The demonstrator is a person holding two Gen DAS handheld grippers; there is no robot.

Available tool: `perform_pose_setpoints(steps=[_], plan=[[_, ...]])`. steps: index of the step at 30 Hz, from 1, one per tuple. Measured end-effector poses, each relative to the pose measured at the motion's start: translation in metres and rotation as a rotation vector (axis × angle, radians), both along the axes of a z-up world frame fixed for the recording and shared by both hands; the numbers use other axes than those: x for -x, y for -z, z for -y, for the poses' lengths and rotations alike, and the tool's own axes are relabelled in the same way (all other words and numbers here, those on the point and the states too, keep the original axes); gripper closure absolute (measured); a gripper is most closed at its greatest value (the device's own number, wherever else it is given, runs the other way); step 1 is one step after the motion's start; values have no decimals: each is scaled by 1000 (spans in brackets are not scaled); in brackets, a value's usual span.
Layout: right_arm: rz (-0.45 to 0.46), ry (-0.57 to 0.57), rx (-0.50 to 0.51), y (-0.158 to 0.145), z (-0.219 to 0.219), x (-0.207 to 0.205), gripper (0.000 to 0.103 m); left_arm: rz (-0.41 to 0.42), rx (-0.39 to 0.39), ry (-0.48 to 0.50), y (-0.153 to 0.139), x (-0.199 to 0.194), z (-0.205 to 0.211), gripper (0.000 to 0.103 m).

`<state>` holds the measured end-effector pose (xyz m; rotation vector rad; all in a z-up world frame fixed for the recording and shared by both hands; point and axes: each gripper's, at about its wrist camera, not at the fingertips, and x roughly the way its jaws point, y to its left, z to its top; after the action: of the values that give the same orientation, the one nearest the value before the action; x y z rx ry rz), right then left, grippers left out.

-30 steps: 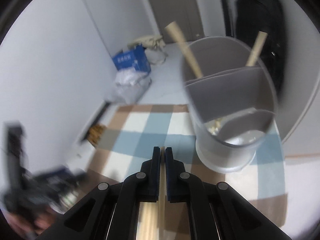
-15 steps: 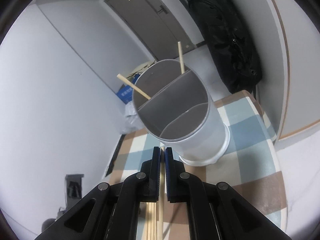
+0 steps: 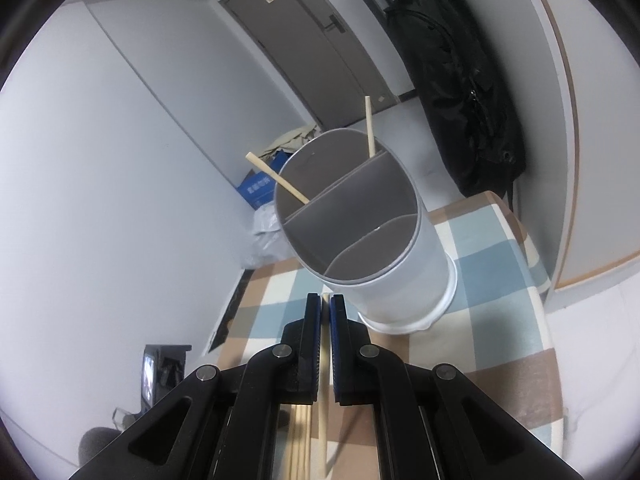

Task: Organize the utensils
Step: 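Lift the chopstick with the right gripper while left gripper spreads the bundle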

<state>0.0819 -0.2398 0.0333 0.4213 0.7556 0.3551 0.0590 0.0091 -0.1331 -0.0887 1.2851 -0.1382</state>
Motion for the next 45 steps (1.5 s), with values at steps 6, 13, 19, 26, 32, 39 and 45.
perform_pose_setpoints(steps=[6, 13, 19, 26, 32, 39, 45], plan=[[16, -14, 33, -3, -4, 3, 99, -15, -41, 19, 5, -2, 9, 3], [6, -17, 30, -1, -3, -1, 99, -40, -83, -8, 7, -3, -3, 3], [6, -19, 38, 0, -5, -2, 99, -47, -138, -19, 8, -7, -8, 3], [4, -28, 43, 2, -7, -5, 99, -5, -55, -101, -8, -12, -28, 3], [-6, -29, 37, 4, -7, -8, 99, -73, -58, -127, 13, -21, -29, 3], [-2, -40, 41, 2, -10, -6, 99, -93, -134, -121, 14, -21, -35, 3], [-13, -35, 29, 3, -9, -9, 99, -89, -140, -120, 15, -24, -34, 7]])
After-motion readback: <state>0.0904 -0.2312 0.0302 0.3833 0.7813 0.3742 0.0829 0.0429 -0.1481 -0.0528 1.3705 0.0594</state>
